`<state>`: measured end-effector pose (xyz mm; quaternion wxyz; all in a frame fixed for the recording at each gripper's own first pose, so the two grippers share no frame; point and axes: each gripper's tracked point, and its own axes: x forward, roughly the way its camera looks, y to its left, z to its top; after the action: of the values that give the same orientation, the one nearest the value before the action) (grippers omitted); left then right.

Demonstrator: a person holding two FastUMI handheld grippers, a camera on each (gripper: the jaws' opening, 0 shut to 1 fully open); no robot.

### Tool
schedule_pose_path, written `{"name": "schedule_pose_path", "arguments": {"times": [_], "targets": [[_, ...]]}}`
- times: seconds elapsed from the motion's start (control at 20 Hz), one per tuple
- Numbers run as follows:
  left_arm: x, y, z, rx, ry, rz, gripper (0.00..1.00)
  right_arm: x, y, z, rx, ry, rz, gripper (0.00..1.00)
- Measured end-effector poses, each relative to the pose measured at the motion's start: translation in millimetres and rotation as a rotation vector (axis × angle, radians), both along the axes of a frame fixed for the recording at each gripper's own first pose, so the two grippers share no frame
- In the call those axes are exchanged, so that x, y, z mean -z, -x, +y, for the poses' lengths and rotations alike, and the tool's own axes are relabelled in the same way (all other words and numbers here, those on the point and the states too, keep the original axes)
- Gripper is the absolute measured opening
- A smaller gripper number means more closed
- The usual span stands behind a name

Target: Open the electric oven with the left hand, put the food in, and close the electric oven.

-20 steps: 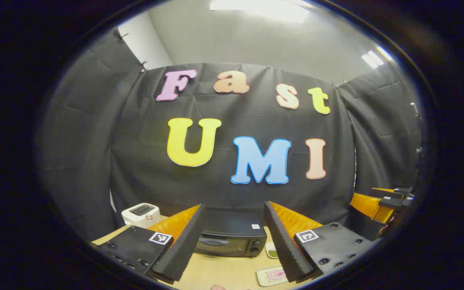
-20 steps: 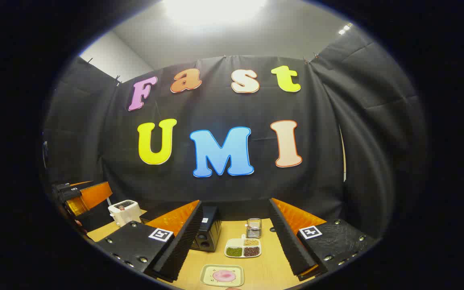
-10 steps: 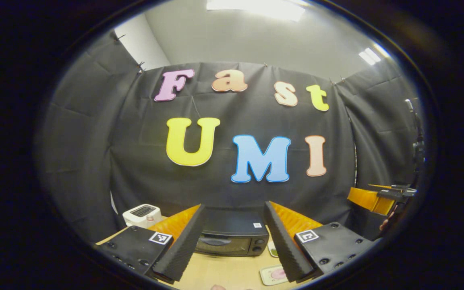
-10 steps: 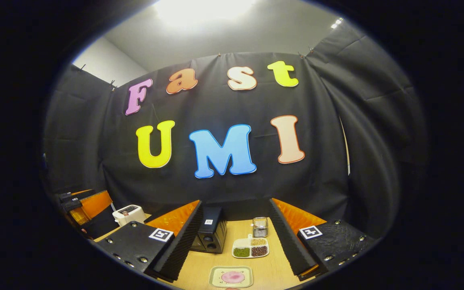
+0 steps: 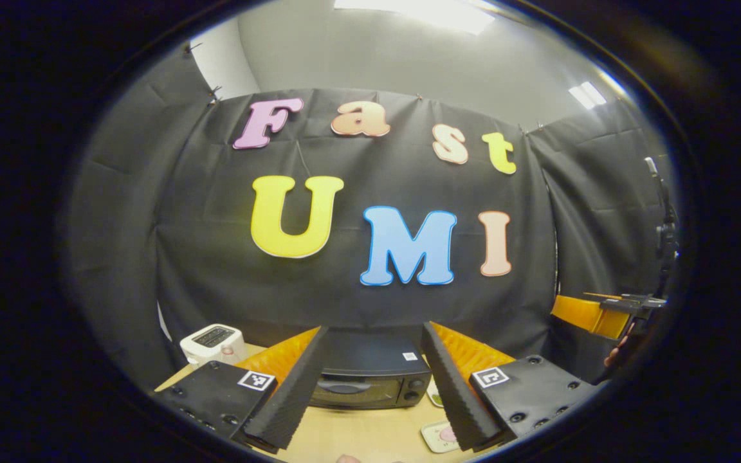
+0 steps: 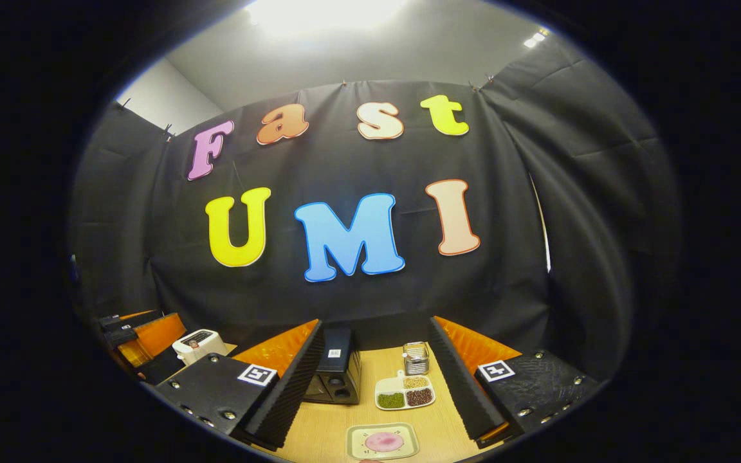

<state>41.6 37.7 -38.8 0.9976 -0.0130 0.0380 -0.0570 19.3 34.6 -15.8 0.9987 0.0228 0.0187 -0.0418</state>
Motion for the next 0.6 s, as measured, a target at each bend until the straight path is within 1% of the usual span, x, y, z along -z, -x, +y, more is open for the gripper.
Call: {"name": "schedule_pose_path", "arguments": {"times": [0.2,0.3,0.35,0.4,0.55,0.6], "targets": [[45,-32,9,-0.01,-0.001,0.094,0.99,15,-5,1,0.004,0.037,0.028,0.98],[68,-53,8,0.002,-0.013,0.136,0.93,21,-11,2,0.004,0.039,0.039,0.98],[80,-64,9,0.003,-0.025,0.159,0.99,25,-14,0,0.005,0.042,0.049,0.98],[94,-74,9,0.003,-0.033,0.185,0.93,27,-16,-1,0.007,0.045,0.056,0.98],[129,-106,13,0.001,-0.048,0.247,0.99,31,-22,-8,0.024,0.046,0.07,0.98],[143,-116,16,-0.006,-0.058,0.273,0.99,33,-23,-11,0.031,0.048,0.077,0.98]]}}
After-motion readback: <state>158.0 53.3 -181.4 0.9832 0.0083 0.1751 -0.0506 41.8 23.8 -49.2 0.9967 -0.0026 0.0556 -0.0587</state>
